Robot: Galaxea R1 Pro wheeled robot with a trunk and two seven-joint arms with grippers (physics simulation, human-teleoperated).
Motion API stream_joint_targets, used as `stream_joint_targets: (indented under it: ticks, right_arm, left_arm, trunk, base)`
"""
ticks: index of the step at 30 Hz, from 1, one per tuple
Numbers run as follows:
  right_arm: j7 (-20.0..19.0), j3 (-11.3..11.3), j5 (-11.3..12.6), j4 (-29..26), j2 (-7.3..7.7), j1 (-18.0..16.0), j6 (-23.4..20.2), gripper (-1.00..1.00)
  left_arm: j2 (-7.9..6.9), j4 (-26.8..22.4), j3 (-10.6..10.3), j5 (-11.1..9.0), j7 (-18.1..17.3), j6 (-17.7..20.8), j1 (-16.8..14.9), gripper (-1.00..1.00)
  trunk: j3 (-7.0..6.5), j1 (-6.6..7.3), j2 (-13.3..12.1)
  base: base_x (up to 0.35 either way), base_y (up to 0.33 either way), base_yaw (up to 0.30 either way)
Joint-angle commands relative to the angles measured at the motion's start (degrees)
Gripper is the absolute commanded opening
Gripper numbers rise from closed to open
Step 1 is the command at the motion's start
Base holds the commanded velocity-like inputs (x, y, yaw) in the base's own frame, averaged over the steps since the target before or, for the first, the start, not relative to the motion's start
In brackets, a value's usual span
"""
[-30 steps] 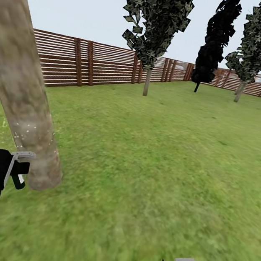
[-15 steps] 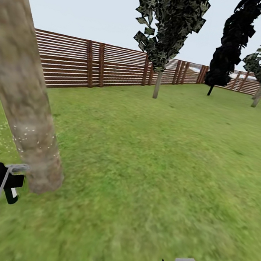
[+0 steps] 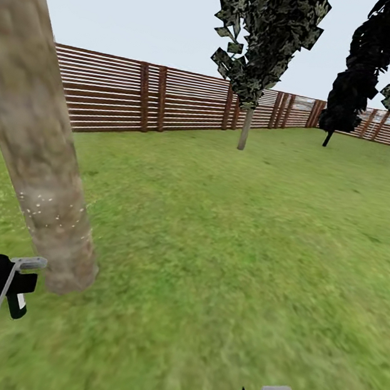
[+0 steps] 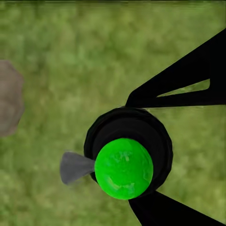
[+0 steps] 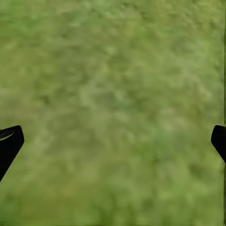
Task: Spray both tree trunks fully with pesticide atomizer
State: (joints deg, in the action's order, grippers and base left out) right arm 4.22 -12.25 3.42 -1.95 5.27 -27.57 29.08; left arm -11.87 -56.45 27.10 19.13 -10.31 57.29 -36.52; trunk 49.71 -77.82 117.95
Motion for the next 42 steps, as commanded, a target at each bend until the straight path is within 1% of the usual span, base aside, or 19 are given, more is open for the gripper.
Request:
stream_joint_targets:
  ticks: [1, 2, 4, 11, 14, 22, 35, 42]
  right_arm:
    - [0.22, -0.5, 0.35, 0.02, 0.0, -0.03, 0.12, 1.0]
    - [0.21, -0.5, 0.36, 0.02, 0.0, -0.03, 0.12, 1.0]
    - [0.25, -0.5, 0.36, 0.02, 0.0, -0.03, 0.1, 1.0]
    - [0.23, -0.5, 0.36, 0.02, 0.0, -0.03, 0.1, 1.0]
    - [0.22, -0.5, 0.35, 0.02, 0.0, -0.03, 0.1, 1.0]
    - [0.2, -0.51, 0.33, 0.02, 0.0, -0.03, 0.1, 1.0]
    - [0.2, -0.5, 0.33, 0.02, 0.0, -0.03, 0.1, 1.0]
    - [0.21, -0.52, 0.32, 0.02, 0.0, -0.03, 0.1, 1.0]
  left_arm:
    - [0.13, -0.07, 0.09, 0.65, -0.59, 0.19, -0.05, -1.0]
    - [0.32, -0.07, 0.07, 0.67, -0.59, 0.19, -0.05, -1.0]
    - [1.25, -0.07, 0.06, 0.79, -0.59, 0.19, -0.05, -1.0]
    - [2.05, -0.07, -0.03, 0.85, -0.59, 0.19, -0.05, -1.0]
    - [2.03, -0.28, -0.06, 0.97, -0.57, 0.19, -0.05, -1.0]
    - [2.0, -0.85, -0.13, 1.01, -0.5, 0.15, -0.05, -1.0]
    - [2.03, -0.86, -0.12, 1.0, -0.5, 0.1, -0.05, -1.0]
    - [2.03, -0.86, -0.12, 1.0, -0.5, 0.1, -0.05, -1.0]
  trunk:
    - [0.05, -0.02, 0.02]
    - [0.05, -0.02, 0.02]
    - [0.05, -0.02, 0.02]
    - [0.05, -0.02, 0.02]
    - [0.05, -0.02, 0.02]
    - [0.05, -0.02, 0.02]
    - [0.05, -0.02, 0.02]
    - [0.05, -0.02, 0.02]
  base:
    - [0.264, -0.181, 0.014]
    - [0.249, -0.193, 0.054]
    - [0.189, -0.219, 0.095]
    - [0.04, -0.259, 0.027]
    - [0.0, -0.264, 0.044]
    - [0.091, -0.257, 0.238]
    - [0.171, -0.247, 0.014]
    - [0.174, -0.244, 0.163]
